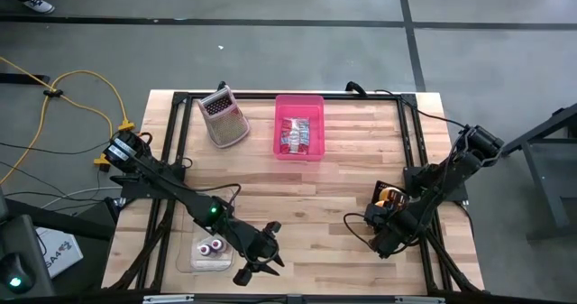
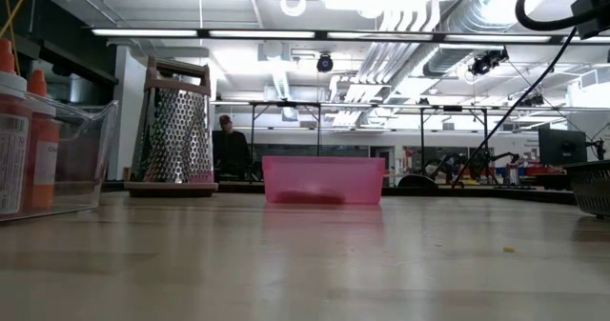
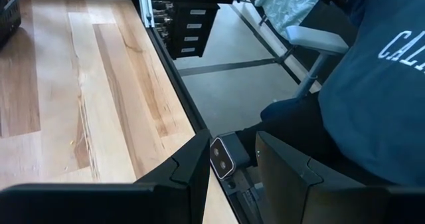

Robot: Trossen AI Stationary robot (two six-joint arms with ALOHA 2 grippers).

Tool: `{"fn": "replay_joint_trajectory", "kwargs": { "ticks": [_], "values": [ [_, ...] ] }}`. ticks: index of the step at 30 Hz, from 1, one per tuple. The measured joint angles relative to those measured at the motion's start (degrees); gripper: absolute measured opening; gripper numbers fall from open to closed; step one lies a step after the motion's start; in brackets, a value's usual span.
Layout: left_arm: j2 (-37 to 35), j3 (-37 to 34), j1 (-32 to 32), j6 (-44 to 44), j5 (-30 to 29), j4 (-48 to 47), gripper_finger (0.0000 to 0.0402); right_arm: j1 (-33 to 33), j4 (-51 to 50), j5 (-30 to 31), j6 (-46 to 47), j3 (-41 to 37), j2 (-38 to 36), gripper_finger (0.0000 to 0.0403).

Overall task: Pick & Place Food Item
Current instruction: Put the light blue donut into the black bin, then return to Home Position

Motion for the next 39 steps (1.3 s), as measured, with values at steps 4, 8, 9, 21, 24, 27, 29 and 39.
{"fn": "replay_joint_trajectory", "kwargs": {
  "ticks": [4, 8, 9, 21, 24, 27, 29, 39],
  "values": [
    [0.0, 0.0, 0.0, 0.0, 0.0, 0.0, 0.0118, 0.0, -0.2, 0.0, -0.3, 0.0, 0.0, 0.0193],
    [0.0, 0.0, 0.0, 0.0, 0.0, 0.0, 0.0118, -0.1, -1.2, -0.1, -1.4, 0.1, 0.0, 0.0193],
    [0.0, 0.0, 0.0, 0.0, 0.0, 0.0, 0.0118, -0.3, -1.7, -0.1, -1.9, 0.4, 0.0, 0.0193],
    [0.0, 0.0, 0.1, 0.1, 0.0, 0.0, 0.0118, -5.8, -4.3, 0.0, -11.4, 5.4, -0.1, 0.0189],
    [0.0, 0.0, 0.1, 0.2, 0.0, 0.0, 0.0118, -7.0, -4.3, 0.0, -13.2, 6.4, -0.1, 0.0189],
    [0.0, 0.0, 0.1, 0.2, 0.0, 0.0, 0.0118, -7.7, -4.2, 0.0, -13.9, 6.9, -0.1, 0.0189],
    [0.0, 0.0, 0.1, 0.2, 0.0, 0.0, 0.0118, -8.1, -4.2, 0.0, -13.9, 7.0, -0.1, 0.0189],
    [-0.9, 0.0, 2.2, 0.2, -3.6, 1.8, 0.0118, -9.1, -0.8, 0.8, -17.3, 7.0, -0.1, 0.0189]
  ]
}}
